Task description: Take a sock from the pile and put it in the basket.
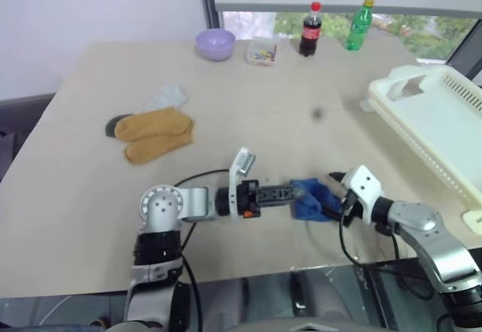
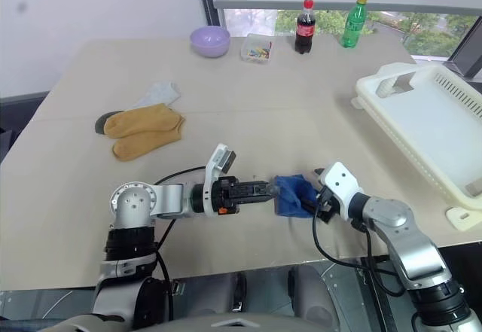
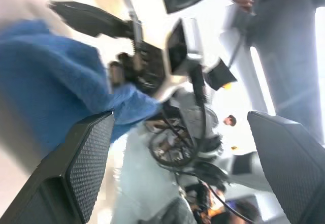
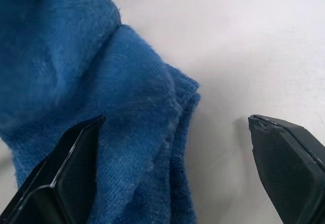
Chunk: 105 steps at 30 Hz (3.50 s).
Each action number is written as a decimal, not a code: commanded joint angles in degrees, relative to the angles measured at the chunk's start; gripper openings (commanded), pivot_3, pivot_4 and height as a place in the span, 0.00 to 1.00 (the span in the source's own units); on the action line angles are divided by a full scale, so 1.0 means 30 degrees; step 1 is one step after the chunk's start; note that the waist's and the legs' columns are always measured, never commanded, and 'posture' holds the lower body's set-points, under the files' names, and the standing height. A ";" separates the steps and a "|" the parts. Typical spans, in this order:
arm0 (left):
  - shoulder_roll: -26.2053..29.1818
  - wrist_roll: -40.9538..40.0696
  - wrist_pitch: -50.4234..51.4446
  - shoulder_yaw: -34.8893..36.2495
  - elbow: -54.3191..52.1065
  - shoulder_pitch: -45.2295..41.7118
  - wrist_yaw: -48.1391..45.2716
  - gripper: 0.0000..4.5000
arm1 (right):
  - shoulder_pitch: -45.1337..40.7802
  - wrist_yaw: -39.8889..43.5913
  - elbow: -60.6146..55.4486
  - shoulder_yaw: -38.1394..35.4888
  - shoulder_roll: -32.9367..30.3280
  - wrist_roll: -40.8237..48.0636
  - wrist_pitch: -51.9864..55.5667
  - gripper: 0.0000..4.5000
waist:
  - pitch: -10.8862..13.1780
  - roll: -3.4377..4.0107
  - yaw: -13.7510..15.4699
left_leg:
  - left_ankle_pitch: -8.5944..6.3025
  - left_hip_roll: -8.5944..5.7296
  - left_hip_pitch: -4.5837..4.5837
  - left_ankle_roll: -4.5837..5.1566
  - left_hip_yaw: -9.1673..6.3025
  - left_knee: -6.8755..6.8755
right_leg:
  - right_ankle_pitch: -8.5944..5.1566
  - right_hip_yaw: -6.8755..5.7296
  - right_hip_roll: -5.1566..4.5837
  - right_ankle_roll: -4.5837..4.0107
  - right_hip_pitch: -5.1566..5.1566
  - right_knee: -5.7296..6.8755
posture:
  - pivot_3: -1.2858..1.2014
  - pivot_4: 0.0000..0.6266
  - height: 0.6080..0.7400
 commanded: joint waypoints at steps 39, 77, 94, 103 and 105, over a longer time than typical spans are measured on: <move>0.0113 0.5011 -0.5803 -0.5880 0.1753 -0.1291 -0.4090 1.00 | 0.7151 0.1155 -0.6756 -1.1197 -0.2071 0.9251 0.6253 1.00 | 0.0040 0.0009 0.0482 | -0.0001 -0.0046 -0.0059 0.0001 -0.0009 0.0018 | -0.0003 -0.0015 -0.0035 0.0003 -0.0016 -0.0023 | 0.52 0.24 1.00; 0.3265 1.3679 -2.5184 -0.9489 0.1956 0.1118 -1.3865 1.00 | 0.4257 -0.1963 -0.3744 -0.4337 -0.0008 0.9670 0.8315 0.01 | 0.0018 0.0032 0.0372 | -0.0004 0.0044 -0.0046 0.0004 0.0006 0.0011 | 0.0001 -0.0007 0.0022 -0.0016 -0.0023 -0.0026 | 0.52 0.24 1.00; 0.1131 1.4540 -2.9826 -0.7574 0.4765 -0.1184 -1.2835 1.00 | -0.2286 -0.9506 -0.4451 -1.2681 -0.3207 2.1121 1.4242 0.01 | 0.0065 0.0074 0.0514 | -0.0006 0.0016 -0.0115 0.0010 0.0042 0.0031 | 0.0006 -0.0008 0.0005 -0.0010 -0.0032 -0.0043 | 0.52 0.24 1.00; 0.0449 1.5019 -3.0461 -0.7673 0.4930 -0.1231 -1.2274 1.00 | -0.2927 -0.9884 0.2793 -1.6548 -0.6644 1.8624 1.2797 0.61 | 0.0068 0.0068 0.0516 | -0.0005 -0.0011 -0.0119 0.0015 0.0103 0.0043 | 0.0009 -0.0004 -0.0010 -0.0002 -0.0022 -0.0046 | 0.52 0.24 1.00; 0.0344 1.5115 -3.0545 -0.7703 0.4866 -0.1174 -1.2117 1.00 | -0.3877 -0.9670 0.5104 -1.6967 -0.7085 1.7955 1.2253 0.82 | 0.0067 0.0073 0.0436 | -0.0005 -0.0011 -0.0105 0.0015 0.0133 0.0041 | 0.0010 0.0027 -0.0007 -0.0001 -0.0024 -0.0041 | 0.52 0.24 1.00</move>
